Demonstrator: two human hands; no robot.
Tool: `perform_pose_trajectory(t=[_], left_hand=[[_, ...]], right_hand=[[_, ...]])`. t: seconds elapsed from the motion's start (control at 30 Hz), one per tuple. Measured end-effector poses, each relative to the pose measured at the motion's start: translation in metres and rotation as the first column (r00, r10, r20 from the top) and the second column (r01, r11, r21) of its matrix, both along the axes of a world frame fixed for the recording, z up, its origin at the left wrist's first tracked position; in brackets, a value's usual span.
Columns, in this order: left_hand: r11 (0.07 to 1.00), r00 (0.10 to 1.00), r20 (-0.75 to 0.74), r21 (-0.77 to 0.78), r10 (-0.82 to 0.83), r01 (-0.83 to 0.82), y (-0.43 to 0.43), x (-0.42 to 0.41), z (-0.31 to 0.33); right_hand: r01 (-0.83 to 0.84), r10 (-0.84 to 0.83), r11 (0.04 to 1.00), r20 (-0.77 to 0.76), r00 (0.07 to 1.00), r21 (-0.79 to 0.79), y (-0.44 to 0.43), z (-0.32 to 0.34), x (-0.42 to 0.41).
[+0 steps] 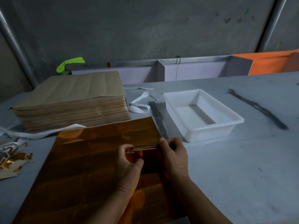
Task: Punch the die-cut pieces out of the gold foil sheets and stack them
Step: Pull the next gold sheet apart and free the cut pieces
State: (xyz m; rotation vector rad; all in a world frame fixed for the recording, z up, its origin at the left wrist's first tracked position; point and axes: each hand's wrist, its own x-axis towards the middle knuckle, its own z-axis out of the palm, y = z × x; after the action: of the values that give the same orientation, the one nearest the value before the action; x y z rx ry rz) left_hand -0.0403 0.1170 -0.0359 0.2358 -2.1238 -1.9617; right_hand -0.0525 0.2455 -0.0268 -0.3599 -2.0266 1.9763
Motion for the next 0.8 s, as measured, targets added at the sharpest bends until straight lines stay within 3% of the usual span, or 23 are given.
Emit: perform_pose_trajectory(t=[0.3, 0.43, 0.6, 0.8], left_hand=[[0.995, 0.996, -0.092, 0.103, -0.003, 0.012, -0.002, 0.004, 0.004], [0.999, 0.990, -0.138, 0.043, 0.029, -0.023, 0.000, 0.005, 0.006], [0.995, 0.995, -0.045, 0.056, 0.088, -0.085, 0.001, 0.005, 0.011], [0.988, 0.993, -0.019, 0.103, 0.121, -0.118, 0.000, 0.000, 0.012]], right_hand=[[-0.036, 0.036, 0.999, 0.021, 0.999, -0.005, -0.008, -0.004, 0.003], [0.023, -0.023, 1.000, -0.016, 1.000, -0.006, -0.002, -0.001, 0.006], [-0.018, 0.021, 0.994, -0.026, 0.999, 0.106, -0.009, -0.003, 0.006], [0.026, -0.021, 0.997, -0.055, 0.998, 0.075, -0.011, -0.009, 0.008]])
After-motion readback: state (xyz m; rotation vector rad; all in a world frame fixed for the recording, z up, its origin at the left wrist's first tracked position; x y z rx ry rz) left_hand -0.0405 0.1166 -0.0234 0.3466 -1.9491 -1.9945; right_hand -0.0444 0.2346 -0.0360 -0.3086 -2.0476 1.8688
